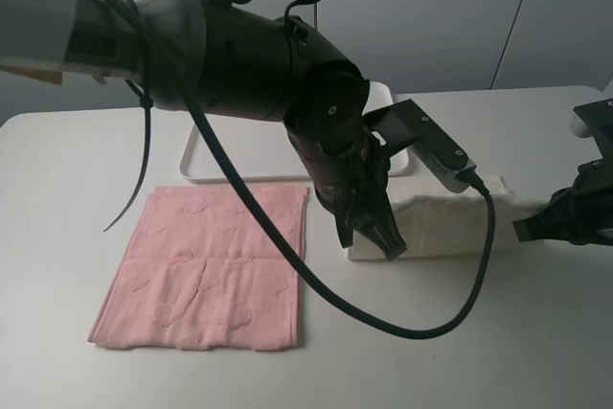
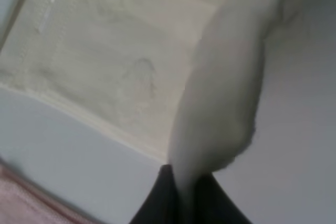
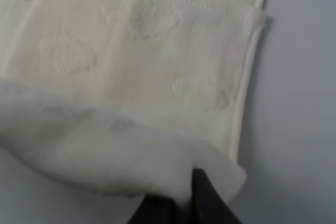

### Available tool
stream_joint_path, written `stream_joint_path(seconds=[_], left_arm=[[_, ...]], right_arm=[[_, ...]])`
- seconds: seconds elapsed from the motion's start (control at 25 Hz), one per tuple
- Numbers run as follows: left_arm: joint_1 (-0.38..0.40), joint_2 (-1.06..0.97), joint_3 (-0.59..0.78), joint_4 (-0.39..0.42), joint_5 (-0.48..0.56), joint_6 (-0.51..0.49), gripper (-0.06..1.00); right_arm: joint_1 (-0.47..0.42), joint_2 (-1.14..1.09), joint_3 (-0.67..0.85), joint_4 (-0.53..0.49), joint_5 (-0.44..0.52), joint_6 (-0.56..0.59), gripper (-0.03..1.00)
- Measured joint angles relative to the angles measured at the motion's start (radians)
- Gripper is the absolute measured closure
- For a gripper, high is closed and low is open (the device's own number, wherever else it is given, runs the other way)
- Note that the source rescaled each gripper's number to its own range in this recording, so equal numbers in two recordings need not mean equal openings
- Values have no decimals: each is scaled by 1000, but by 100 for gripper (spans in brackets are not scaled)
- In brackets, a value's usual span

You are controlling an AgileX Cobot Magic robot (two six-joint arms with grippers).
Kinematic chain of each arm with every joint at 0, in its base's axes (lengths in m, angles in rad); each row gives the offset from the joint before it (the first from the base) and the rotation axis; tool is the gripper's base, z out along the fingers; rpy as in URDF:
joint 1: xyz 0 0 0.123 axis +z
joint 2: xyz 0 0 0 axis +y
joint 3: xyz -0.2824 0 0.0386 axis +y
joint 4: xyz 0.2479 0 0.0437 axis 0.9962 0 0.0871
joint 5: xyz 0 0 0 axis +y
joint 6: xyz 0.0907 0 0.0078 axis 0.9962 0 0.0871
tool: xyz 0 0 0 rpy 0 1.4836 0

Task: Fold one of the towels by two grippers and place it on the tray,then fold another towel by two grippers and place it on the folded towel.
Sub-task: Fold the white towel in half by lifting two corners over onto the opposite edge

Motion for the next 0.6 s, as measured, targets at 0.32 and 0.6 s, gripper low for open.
stream_joint_path(seconds=[0.32,0.6], left_arm=[[46,0,0,0,-68,-19,94],[101,0,0,0,-87,-21,94]], right_arm=[[0,25,0,0,-160,16,97],[2,140,0,0,-242,16,97]])
